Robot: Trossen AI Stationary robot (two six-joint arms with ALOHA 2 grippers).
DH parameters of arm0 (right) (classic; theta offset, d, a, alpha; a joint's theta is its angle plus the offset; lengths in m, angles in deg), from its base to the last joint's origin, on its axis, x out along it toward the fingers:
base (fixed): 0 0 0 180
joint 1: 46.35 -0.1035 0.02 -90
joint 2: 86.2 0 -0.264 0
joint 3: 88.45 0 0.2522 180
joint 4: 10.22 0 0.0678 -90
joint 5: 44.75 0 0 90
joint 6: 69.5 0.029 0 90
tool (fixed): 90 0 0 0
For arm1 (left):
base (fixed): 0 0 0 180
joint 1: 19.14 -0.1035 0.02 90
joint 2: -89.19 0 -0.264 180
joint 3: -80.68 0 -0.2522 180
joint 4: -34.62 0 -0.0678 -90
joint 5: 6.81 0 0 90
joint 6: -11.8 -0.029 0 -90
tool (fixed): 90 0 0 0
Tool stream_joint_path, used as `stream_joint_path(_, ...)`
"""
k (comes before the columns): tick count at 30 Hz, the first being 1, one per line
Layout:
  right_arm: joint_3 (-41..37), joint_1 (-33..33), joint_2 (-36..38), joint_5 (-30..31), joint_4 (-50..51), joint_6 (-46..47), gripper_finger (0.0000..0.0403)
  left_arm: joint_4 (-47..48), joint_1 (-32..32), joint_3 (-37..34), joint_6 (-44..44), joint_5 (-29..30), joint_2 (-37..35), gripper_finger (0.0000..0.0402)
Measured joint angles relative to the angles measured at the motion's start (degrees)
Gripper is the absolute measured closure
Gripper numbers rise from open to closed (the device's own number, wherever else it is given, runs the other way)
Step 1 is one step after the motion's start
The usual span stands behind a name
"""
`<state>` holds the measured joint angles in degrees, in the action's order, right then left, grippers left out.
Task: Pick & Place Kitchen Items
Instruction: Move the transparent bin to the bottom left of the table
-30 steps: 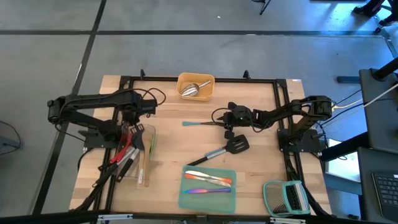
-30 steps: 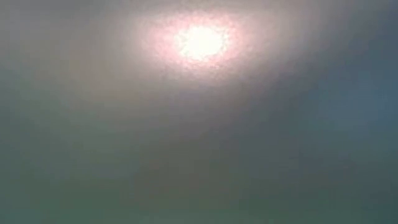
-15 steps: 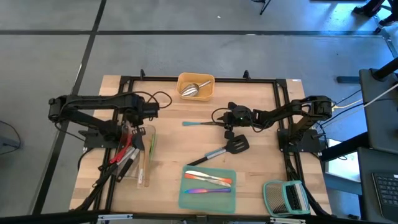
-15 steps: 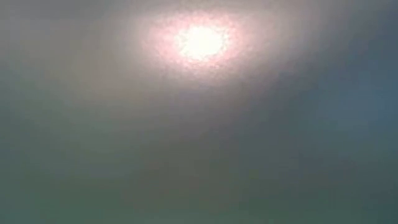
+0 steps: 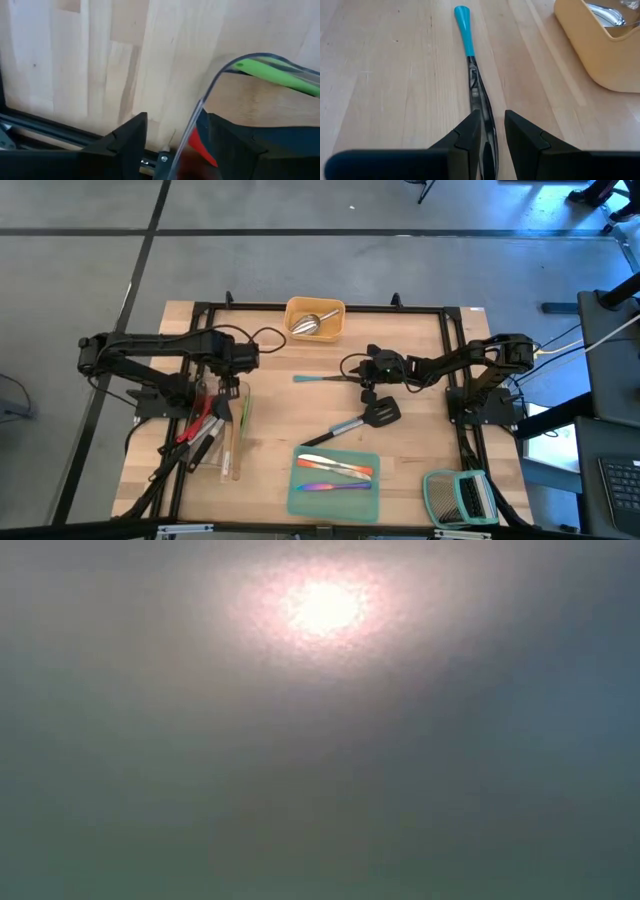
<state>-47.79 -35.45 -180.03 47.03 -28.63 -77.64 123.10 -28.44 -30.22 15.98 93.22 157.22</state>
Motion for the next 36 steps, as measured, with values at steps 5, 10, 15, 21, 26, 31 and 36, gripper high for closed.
stream_joint_path(5,-0.02,0.0,0.0,0.02,0.34,0.0,0.0313,-0.22,0.0,0.0,0.01,-1.67,0.0,0.02)
stream_joint_path(10,0.0,0.0,-0.01,0.11,0.31,0.0,0.0313,-4.21,0.0,-3.78,-0.07,-2.15,0.0,0.0205)
stream_joint_path(15,-0.02,0.0,-0.01,0.11,0.29,0.24,0.0313,-4.4,0.0,-6.66,0.75,-0.93,0.04,0.0209)
stream_joint_path(21,-0.02,0.0,0.0,0.09,-0.21,0.26,0.0313,-4.91,0.0,-7.95,2.48,-4.92,0.18,0.0297)
stream_joint_path(26,-0.02,0.0,0.0,0.09,-0.21,0.24,0.0313,-5.54,-0.95,-8.65,0.93,-6.65,0.72,0.0388)
stream_joint_path(31,-0.02,0.0,0.01,0.09,-0.34,0.22,0.0313,-7.38,-2.5,-8.63,1.83,-7.35,0.96,0.0396)
stream_joint_path(36,-0.02,0.0,-0.01,0.09,-0.59,0.22,0.0313,-8.76,-2.86,-8.55,1.98,-7.56,1.01,0.0397)
